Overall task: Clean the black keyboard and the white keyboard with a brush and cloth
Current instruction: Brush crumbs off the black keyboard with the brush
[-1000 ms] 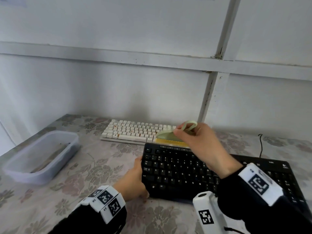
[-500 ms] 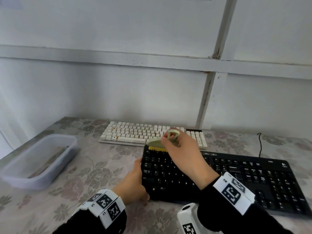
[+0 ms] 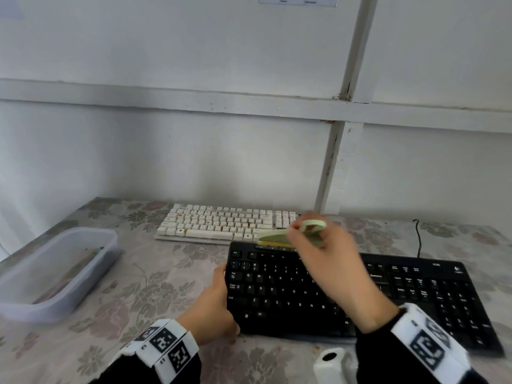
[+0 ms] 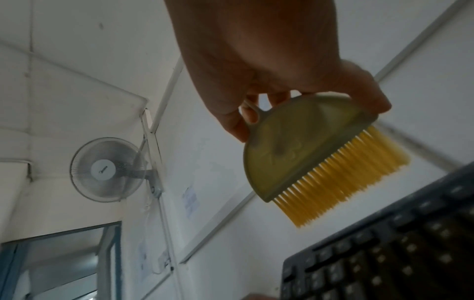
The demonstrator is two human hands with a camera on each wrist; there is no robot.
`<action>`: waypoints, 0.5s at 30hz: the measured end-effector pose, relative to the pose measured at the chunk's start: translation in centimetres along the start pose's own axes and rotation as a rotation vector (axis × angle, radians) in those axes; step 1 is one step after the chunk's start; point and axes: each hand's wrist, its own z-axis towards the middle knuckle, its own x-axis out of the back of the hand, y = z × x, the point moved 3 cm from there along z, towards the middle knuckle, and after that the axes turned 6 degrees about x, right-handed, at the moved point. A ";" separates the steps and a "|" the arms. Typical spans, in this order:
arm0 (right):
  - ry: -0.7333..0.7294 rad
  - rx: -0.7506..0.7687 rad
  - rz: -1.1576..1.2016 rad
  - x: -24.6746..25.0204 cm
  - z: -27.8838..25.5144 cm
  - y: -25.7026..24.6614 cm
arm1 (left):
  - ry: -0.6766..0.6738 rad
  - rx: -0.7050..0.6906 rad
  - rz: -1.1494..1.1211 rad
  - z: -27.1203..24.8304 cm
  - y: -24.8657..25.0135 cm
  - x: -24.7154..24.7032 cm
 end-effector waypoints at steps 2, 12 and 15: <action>-0.071 0.019 -0.027 -2.1 0.3 0.3 | 0.004 -0.004 0.009 0.0 0.1 0.0; 0.119 -0.049 -0.214 1.7 -0.2 3.3 | -0.018 0.024 -0.010 0.1 0.0 0.0; 0.084 -0.045 -0.058 1.0 -0.3 2.4 | -0.016 0.016 -0.004 0.0 0.1 0.0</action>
